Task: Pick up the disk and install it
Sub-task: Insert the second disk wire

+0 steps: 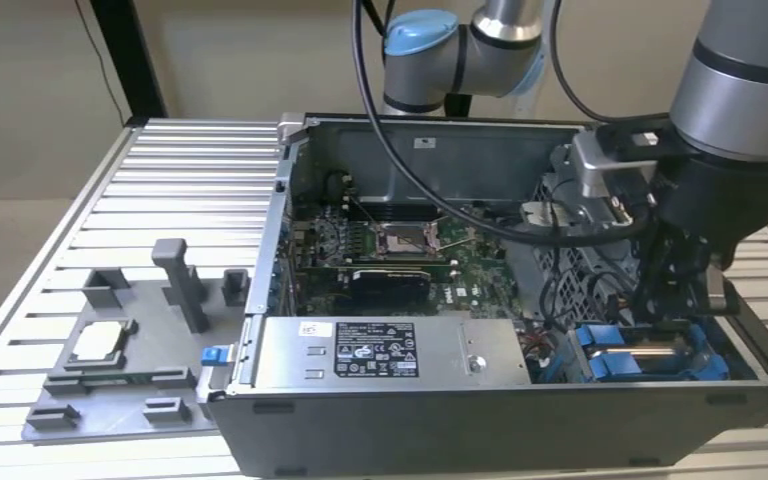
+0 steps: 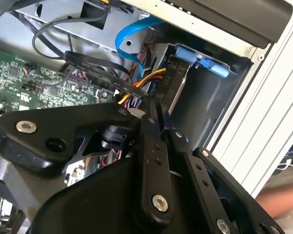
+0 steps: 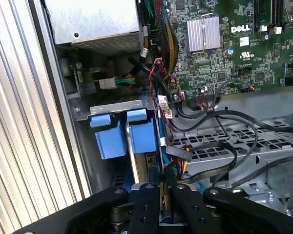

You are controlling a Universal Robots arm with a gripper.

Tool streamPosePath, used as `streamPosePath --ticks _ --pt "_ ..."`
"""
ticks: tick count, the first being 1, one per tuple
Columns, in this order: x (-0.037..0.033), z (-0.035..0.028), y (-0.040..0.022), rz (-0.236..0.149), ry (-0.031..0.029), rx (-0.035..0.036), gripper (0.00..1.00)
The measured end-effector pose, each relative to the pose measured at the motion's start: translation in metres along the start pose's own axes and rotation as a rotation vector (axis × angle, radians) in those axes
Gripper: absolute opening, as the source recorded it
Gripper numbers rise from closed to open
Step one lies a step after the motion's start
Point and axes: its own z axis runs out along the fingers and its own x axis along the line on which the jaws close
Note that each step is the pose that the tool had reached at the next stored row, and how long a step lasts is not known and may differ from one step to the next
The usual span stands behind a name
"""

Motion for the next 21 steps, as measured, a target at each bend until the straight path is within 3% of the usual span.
streamPosePath --ticks 6,11,14,19,21 --pt "0.0024 -0.0003 0.0021 -0.002 -0.0007 0.0021 0.0" --pt "0.0025 0.0014 0.0025 -0.007 -0.002 0.0088 0.0" --pt "0.0025 0.003 0.0028 -0.012 -0.0013 0.0147 0.0" --pt "0.0025 0.0055 0.0033 -0.027 -0.0033 0.032 0.0" --pt "0.0026 0.0059 0.0036 -0.031 -0.0029 0.0349 0.0"
